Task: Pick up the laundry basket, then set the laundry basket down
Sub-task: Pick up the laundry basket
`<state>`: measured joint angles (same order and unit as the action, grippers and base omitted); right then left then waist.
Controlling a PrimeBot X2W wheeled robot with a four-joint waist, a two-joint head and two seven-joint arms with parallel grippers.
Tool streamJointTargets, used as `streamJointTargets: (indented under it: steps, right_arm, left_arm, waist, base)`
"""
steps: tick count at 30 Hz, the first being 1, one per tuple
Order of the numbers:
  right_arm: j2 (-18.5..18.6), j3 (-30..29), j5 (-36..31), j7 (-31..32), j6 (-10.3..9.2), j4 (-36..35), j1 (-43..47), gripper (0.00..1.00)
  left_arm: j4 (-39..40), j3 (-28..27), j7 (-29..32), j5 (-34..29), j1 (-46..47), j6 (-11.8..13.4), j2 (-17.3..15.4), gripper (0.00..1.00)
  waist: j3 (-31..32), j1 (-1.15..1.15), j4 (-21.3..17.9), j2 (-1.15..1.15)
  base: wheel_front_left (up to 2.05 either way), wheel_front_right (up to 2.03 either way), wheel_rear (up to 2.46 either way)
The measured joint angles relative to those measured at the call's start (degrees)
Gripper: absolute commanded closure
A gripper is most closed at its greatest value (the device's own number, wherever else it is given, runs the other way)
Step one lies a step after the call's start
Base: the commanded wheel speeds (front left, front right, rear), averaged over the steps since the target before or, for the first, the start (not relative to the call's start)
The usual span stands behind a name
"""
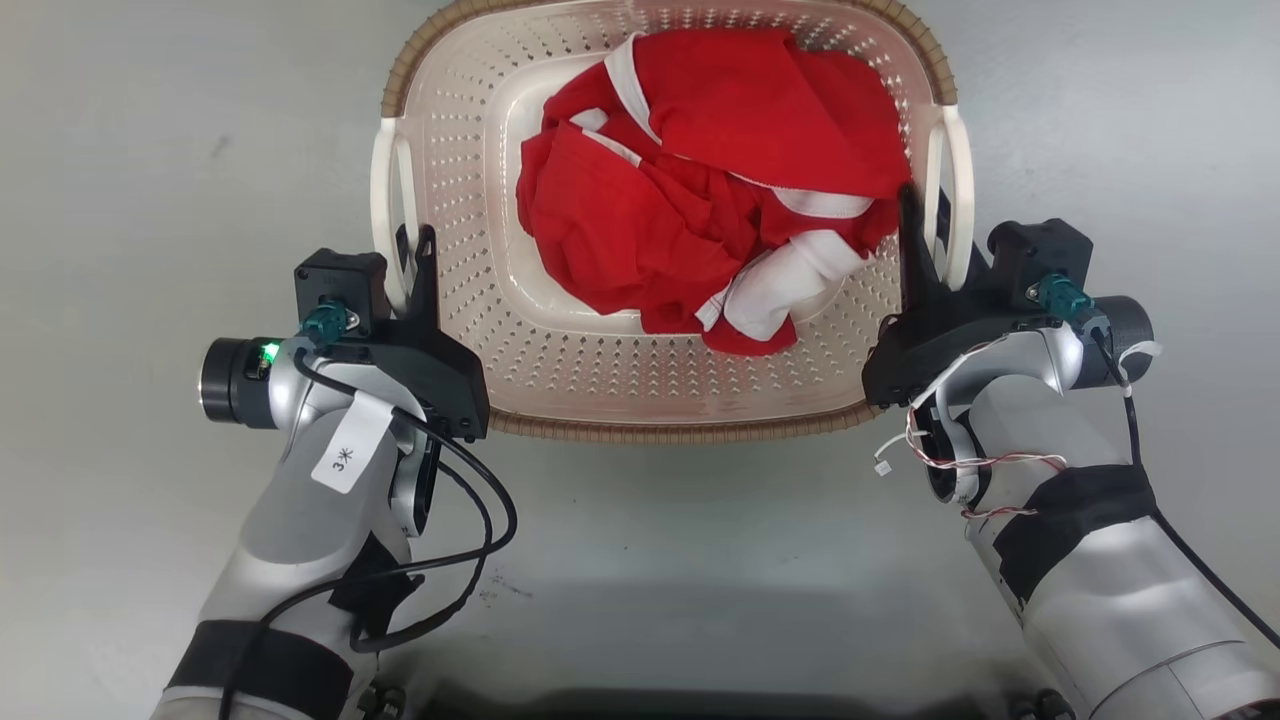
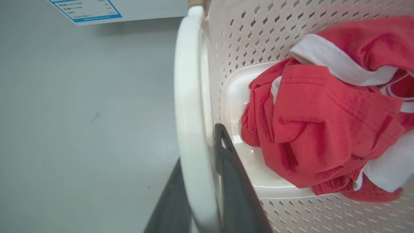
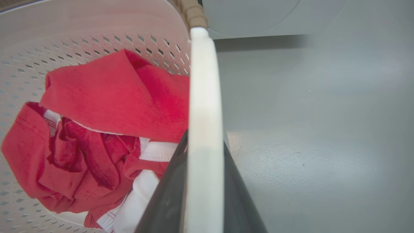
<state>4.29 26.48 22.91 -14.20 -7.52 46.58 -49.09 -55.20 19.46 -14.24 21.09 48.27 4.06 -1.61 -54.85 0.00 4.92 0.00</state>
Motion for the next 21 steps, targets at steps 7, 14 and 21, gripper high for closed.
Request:
streamJointTargets:
  steps: [7,14,21]
  right_arm:
    - [0.10,2.47,3.42,-0.01,-0.04,2.33,0.00,1.00]
    - [0.18,4.70,6.69,-0.01,-0.05,5.43,0.44,1.00]
    - [0.00,6.46,10.07,1.54,-0.04,9.02,0.85,1.00]
  left_arm:
    - [-1.15,2.77,0.00,3.30,-0.55,0.10,-0.19,1.00]
    - [-1.89,5.89,0.01,6.73,-1.90,0.52,-0.27,1.00]
    - [-3.25,9.17,1.16,9.57,-3.15,0.48,-0.24,1.00]
  waist:
    - [2.90,0.00,-0.39,0.00]
    - [6.94,0.00,-0.82,0.00]
    - [12.10,-0.01,-1.16,0.00]
  base:
    - [0.00,0.00,0.00]
    - [0.00,0.00,0.00]
    - [0.00,0.00,0.00]
